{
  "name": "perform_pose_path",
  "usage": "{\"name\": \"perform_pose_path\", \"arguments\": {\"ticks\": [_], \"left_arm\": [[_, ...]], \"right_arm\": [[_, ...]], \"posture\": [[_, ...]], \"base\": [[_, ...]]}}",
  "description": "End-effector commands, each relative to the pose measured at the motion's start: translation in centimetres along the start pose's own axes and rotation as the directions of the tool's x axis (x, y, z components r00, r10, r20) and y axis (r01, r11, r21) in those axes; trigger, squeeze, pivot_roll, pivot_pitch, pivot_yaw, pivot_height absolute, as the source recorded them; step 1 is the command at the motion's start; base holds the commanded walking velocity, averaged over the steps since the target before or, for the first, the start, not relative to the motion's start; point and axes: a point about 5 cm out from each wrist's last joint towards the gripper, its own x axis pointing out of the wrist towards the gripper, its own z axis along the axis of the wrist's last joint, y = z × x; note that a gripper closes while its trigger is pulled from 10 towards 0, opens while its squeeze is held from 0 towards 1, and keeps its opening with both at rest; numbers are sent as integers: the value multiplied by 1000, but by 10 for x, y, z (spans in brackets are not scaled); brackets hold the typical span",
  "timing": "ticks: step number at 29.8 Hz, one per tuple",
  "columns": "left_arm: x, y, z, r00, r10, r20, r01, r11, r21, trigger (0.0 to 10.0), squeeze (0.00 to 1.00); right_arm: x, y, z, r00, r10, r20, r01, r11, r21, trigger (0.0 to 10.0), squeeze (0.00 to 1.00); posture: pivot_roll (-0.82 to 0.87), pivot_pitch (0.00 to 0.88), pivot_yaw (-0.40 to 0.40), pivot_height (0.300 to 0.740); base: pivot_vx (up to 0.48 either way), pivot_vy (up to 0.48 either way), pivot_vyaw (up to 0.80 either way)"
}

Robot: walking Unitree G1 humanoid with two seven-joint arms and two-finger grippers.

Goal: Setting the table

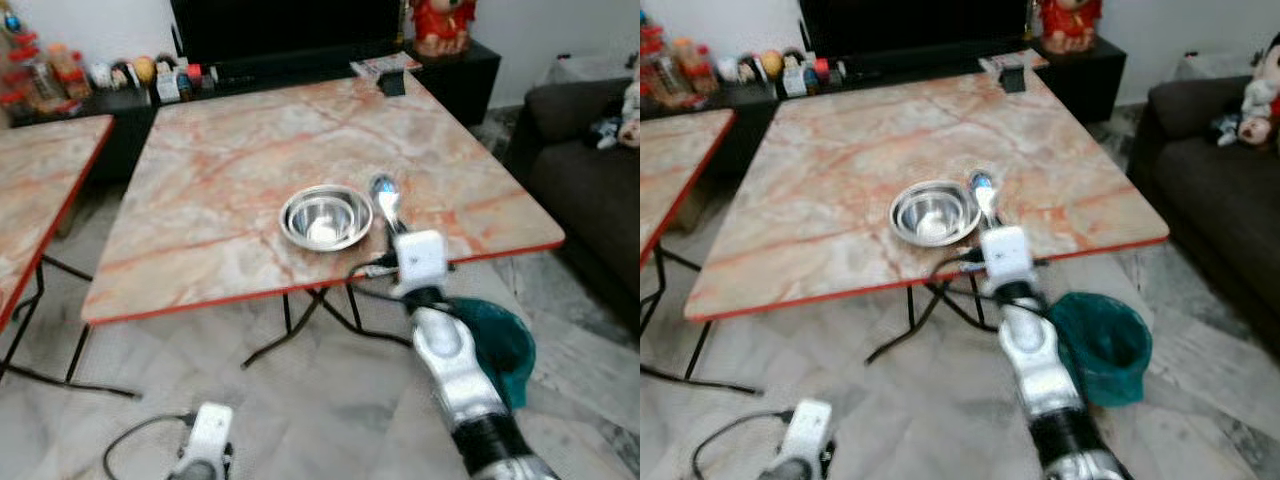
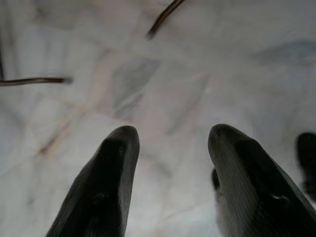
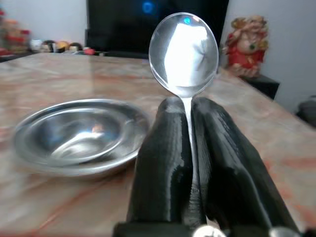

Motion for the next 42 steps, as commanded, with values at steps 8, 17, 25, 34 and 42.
{"name": "perform_pose_path", "arguments": {"ticks": [8,17,25,34,42], "left_arm": [[0,13,-3,999,36,-12,-36,999,8,10000,0],[0,14,0,999,45,15,-45,999,-4,10000,0],[0,15,1,999,43,22,-43,999,-8,10000,0],[0,14,2,999,38,35,-38,999,-8,10000,0],[0,14,1,999,44,28,-44,999,20,10000,0]], "right_arm": [[5,13,10,999,38,36,-39,999,21,10000,0],[6,14,12,998,39,41,-40,999,25,10000,0],[5,14,12,998,38,45,-40,999,28,10000,0],[4,14,13,998,38,47,-39,999,32,10000,0],[5,15,13,997,53,49,-54,999,10,10000,0]], "posture": [[-30,39,56,740],[-30,38,57,740],[-30,39,58,740],[-30,40,61,740],[-31,40,60,740]], "base": [[480,0,0],[254,0,0],[0,0,0],[0,0,0],[0,-74,0]]}}
